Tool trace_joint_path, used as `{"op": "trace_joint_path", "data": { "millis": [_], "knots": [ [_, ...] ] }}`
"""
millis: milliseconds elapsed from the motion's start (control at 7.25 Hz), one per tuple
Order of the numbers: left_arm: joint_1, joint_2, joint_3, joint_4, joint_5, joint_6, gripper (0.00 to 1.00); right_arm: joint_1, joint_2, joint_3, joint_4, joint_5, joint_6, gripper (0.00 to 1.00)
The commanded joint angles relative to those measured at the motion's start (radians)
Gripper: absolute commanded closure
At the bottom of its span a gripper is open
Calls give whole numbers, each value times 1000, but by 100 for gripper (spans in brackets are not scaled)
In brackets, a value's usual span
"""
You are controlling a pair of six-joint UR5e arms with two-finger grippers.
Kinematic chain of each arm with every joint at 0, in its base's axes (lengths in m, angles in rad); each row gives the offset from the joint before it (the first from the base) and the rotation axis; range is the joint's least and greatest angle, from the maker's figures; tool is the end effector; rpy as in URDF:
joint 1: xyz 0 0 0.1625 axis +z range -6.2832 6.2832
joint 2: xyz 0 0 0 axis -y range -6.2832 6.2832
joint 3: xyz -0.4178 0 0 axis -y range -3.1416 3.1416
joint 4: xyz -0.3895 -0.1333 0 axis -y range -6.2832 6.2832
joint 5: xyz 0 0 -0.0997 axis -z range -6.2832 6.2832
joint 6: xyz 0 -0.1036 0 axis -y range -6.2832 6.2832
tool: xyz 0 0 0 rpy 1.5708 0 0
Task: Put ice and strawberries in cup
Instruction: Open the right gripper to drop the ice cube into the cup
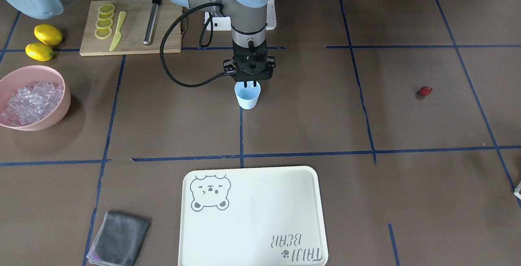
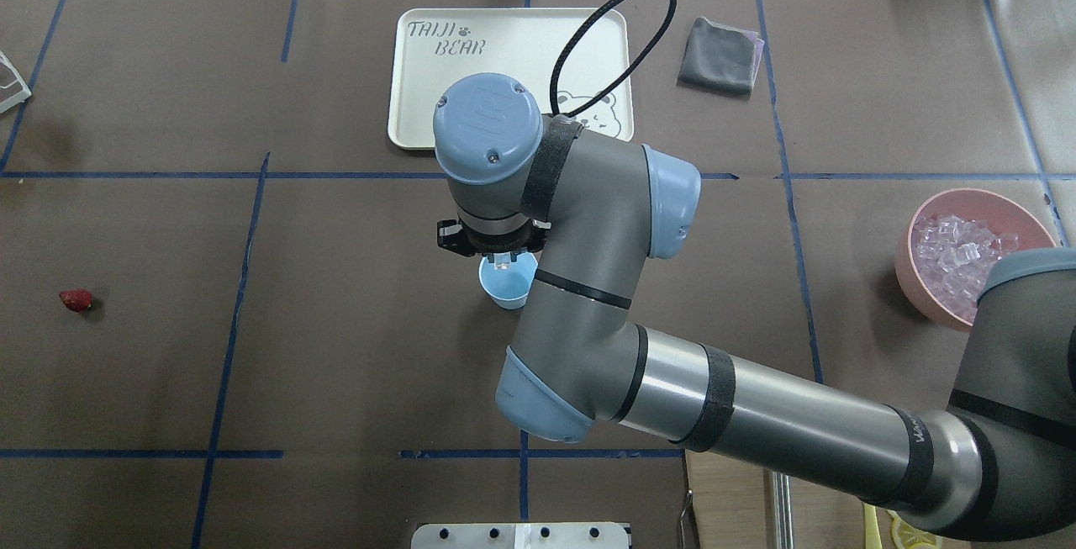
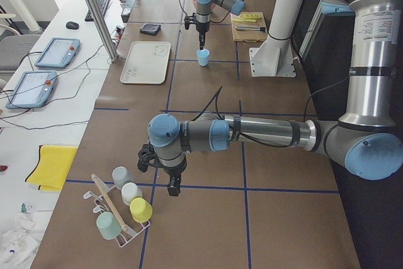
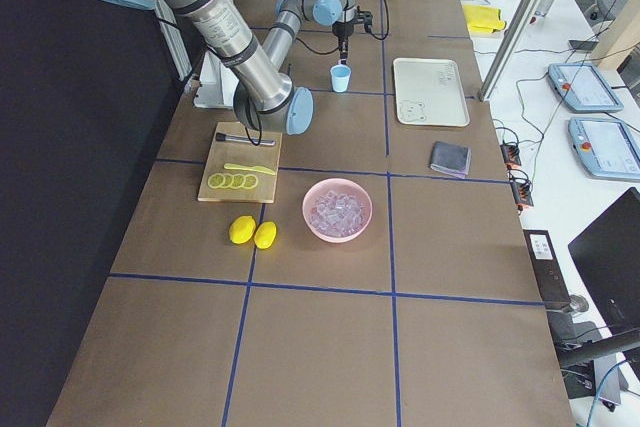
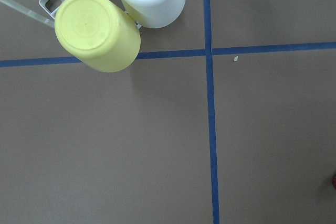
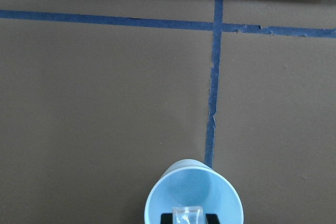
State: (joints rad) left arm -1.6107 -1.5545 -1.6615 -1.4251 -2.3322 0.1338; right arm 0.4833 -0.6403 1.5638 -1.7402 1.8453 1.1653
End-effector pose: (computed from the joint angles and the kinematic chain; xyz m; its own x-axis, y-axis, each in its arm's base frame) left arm -0.0808 -0.4729 0.6332 0.7202 0.0557 -0.6915 -0.0568 0.9982 0.0212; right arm -0.5806 -0.4235 0.1058 0.7047 -0.0590 0.7071 -0.0054 0.9961 0.0885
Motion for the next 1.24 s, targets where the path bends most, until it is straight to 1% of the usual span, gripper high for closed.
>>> {"op": "trace_joint_path", "data": {
  "millis": [0, 276, 414, 551, 827, 965, 1103],
  "knots": [
    [0, -1, 0, 0, 1, 1, 0, 0, -2, 2, 2, 0, -1, 37],
    [0, -1, -1, 0, 1, 1, 0, 0, -2, 4, 2, -1, 1, 35],
    [0, -3, -1, 0, 1, 0, 0, 3, -2, 13, 2, -1, -4, 8],
    [0, -3, -1, 0, 1, 1, 0, 11, -2, 24, 1, 0, -6, 0],
    [0, -3, -1, 0, 1, 1, 0, 46, -6, 71, -16, 15, -13, 0],
    [0, -3, -3, 0, 1, 0, 0, 67, -40, 176, -86, 29, -32, 0],
    [0, -3, -4, 0, 1, 0, 0, 92, -95, 319, -182, 31, -103, 0]
  ]
}}
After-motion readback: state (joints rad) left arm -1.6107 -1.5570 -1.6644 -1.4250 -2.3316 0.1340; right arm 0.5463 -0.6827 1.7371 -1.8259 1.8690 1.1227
